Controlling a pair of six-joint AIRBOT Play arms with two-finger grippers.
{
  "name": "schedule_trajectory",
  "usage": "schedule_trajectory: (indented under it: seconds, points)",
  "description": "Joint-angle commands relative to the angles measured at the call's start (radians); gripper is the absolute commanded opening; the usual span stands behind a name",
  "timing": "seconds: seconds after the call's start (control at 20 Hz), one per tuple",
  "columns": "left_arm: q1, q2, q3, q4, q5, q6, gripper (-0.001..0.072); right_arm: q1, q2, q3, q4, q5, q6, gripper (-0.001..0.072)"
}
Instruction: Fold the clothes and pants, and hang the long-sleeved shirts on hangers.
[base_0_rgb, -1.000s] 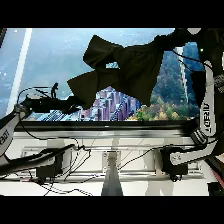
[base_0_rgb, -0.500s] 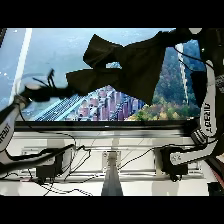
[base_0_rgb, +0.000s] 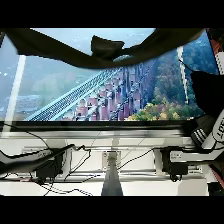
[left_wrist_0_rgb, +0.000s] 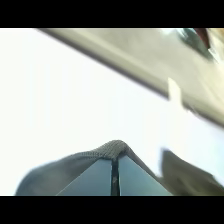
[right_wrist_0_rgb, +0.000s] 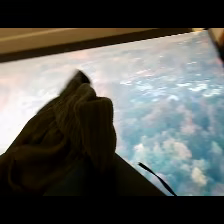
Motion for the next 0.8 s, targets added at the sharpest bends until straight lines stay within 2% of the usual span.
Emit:
schedule_trajectory:
  seconds: [0.0, 0.15, 0.4, 0.6, 0.75]
  points:
    - [0.118, -0.002, 0.091, 0.133, -0.092, -0.056, 0.0015, -0.093, 0.055, -0.046, -0.004, 0.084, 0.035, 0.0031]
    - [0.124, -0.005, 0.000, 0.382, -0.225, -0.043, 0.0014, -0.096, 0.140, -0.282, -0.050, 0.123, 0.026, 0.0030]
    - [0.160, -0.003, -0.304, 0.762, -0.494, 0.041, 0.0015, -0.095, 0.475, -0.941, -0.055, 0.072, 0.026, 0.0032]
    - [0.257, -0.003, -0.522, 0.834, -0.533, 0.039, 0.0015, -0.095, 0.707, -1.342, -0.055, 0.163, 0.026, 0.0032]
    - [0.326, -0.003, -0.628, 0.885, -0.500, 0.047, 0.0015, -0.095, 0.790, -1.458, -0.059, 0.224, 0.024, 0.0032]
